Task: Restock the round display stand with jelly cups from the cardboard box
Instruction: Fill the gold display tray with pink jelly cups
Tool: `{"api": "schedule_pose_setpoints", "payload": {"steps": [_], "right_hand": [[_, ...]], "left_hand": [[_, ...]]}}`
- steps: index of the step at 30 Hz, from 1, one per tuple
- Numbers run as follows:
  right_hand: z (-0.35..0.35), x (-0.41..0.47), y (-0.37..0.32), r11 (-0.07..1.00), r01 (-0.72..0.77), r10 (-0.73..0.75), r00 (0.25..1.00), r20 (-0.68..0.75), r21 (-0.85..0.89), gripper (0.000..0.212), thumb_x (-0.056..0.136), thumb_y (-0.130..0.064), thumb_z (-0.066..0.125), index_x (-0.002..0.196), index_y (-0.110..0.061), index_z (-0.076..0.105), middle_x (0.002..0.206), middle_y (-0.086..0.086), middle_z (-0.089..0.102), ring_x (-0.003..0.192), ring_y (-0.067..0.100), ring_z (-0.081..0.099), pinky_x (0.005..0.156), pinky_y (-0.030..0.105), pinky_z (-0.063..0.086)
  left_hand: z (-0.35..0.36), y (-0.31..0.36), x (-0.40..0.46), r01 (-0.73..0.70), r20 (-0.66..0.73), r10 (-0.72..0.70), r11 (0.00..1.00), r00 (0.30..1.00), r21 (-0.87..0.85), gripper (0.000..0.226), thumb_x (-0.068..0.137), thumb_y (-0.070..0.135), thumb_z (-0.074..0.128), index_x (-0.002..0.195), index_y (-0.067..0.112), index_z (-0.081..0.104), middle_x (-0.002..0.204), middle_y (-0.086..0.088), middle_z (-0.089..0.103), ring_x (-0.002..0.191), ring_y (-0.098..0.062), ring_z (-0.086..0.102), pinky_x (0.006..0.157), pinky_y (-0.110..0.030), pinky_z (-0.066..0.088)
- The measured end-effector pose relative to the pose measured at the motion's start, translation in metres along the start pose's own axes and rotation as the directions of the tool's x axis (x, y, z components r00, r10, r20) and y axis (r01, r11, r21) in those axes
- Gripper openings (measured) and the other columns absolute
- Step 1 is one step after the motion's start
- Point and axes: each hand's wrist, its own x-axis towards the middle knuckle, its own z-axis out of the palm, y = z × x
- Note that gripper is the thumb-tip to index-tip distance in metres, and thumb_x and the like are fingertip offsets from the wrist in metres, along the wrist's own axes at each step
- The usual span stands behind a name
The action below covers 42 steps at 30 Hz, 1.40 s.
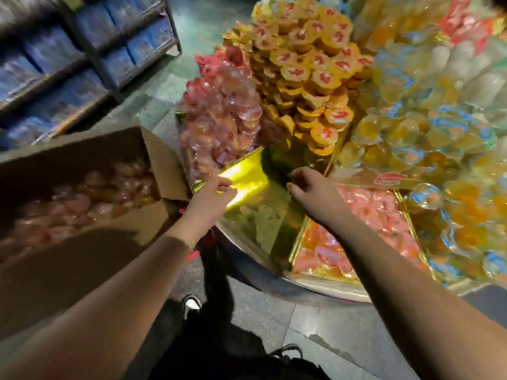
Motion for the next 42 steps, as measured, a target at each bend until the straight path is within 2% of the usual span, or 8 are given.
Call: {"api": "schedule_pose_setpoints", "payload": {"steps": [4,8,13,18,22,27,36,42], "right_hand": [[0.087,0.041,-0.074,0.988,0.146,-0.131,0.969,0.207,-0.056,0.030,0.093,-0.027,0.061,0.121,-0.015,0.061,0.101,-0.004,0.058,0.096,0.020,0.061,0.087,0.033,0.047],[0.174,0.075,-0.136,0.976,0.197,-0.150,0.916,0.371,-0.092,0.029,0.092,-0.025,0.061,0.119,-0.013,0.061,0.113,0.007,0.063,0.105,0.024,0.059,0.087,0.031,0.044],[0.271,0.122,-0.200,0.969,0.174,-0.065,0.862,0.503,-0.172,0.030,0.093,-0.024,0.060,0.116,-0.005,0.062,0.112,0.017,0.064,0.108,0.032,0.060,0.090,0.037,0.045],[0.345,0.171,-0.247,0.976,0.040,0.094,0.811,0.577,-0.215,0.033,0.098,-0.033,0.055,0.125,-0.015,0.059,0.112,0.004,0.060,0.101,0.019,0.059,0.087,0.030,0.048],[0.400,0.216,-0.257,0.937,-0.303,0.346,0.750,0.564,-0.173,0.038,0.098,-0.038,0.054,0.134,-0.024,0.053,0.119,-0.001,0.060,0.103,0.017,0.061,0.093,0.037,0.054],[0.460,0.269,-0.247,0.778,-0.624,0.566,0.650,0.507,-0.070,0.054,0.098,-0.036,0.055,0.147,-0.021,0.040,0.138,0.007,0.054,0.124,0.028,0.054,0.108,0.048,0.045],[0.552,0.328,-0.218,0.844,-0.535,0.516,0.792,0.327,-0.034,0.082,0.095,-0.038,0.059,0.159,-0.022,0.010,0.165,0.003,0.012,0.150,0.027,0.019,0.123,0.046,0.018],[0.585,0.347,-0.207,0.852,-0.523,0.503,0.831,0.236,0.029,0.081,0.096,-0.041,0.058,0.158,-0.024,0.009,0.164,0.004,0.013,0.150,0.029,0.017,0.124,0.048,0.015]], "left_hand": [[-0.084,-0.060,0.017,0.089,-0.082,-0.084,0.994,0.993,0.058,0.019,0.091,0.034,0.062,0.108,0.027,0.059,0.101,0.004,0.065,0.086,-0.020,0.061,0.073,-0.031,0.045],[-0.167,-0.118,0.040,0.166,-0.126,-0.142,0.964,0.982,0.206,0.035,0.097,0.030,0.058,0.130,0.020,0.058,0.124,0.003,0.060,0.111,-0.015,0.057,0.093,-0.030,0.045],[-0.260,-0.185,0.085,0.251,-0.128,-0.228,0.947,0.965,0.203,0.030,0.097,0.031,0.059,0.126,0.023,0.058,0.116,0.007,0.060,0.106,-0.012,0.058,0.089,-0.028,0.049],[-0.320,-0.230,0.146,0.332,-0.121,-0.311,0.912,0.942,0.240,0.028,0.099,0.032,0.056,0.124,0.020,0.059,0.111,0.003,0.059,0.096,-0.012,0.055,0.077,-0.024,0.045],[-0.340,-0.258,0.205,0.347,-0.077,-0.339,0.908,0.938,0.235,0.028,0.098,0.030,0.056,0.124,0.021,0.058,0.111,0.005,0.059,0.092,-0.008,0.057,0.074,-0.025,0.051],[-0.334,-0.286,0.275,0.303,-0.089,-0.290,0.895,0.953,0.327,0.027,0.097,0.024,0.054,0.122,0.016,0.060,0.118,-0.001,0.061,0.105,-0.020,0.060,0.092,-0.038,0.053],[-0.309,-0.326,0.368,0.086,0.011,-0.125,0.740,0.992,0.667,0.057,0.094,0.027,0.057,0.147,0.016,0.040,0.154,-0.009,0.037,0.141,-0.030,0.034,0.117,-0.045,0.031],[-0.295,-0.339,0.403,-0.029,0.107,-0.118,0.528,0.987,0.849,0.067,0.092,0.035,0.061,0.150,0.017,0.033,0.150,-0.007,0.039,0.140,-0.030,0.029,0.114,-0.044,0.026]]}}
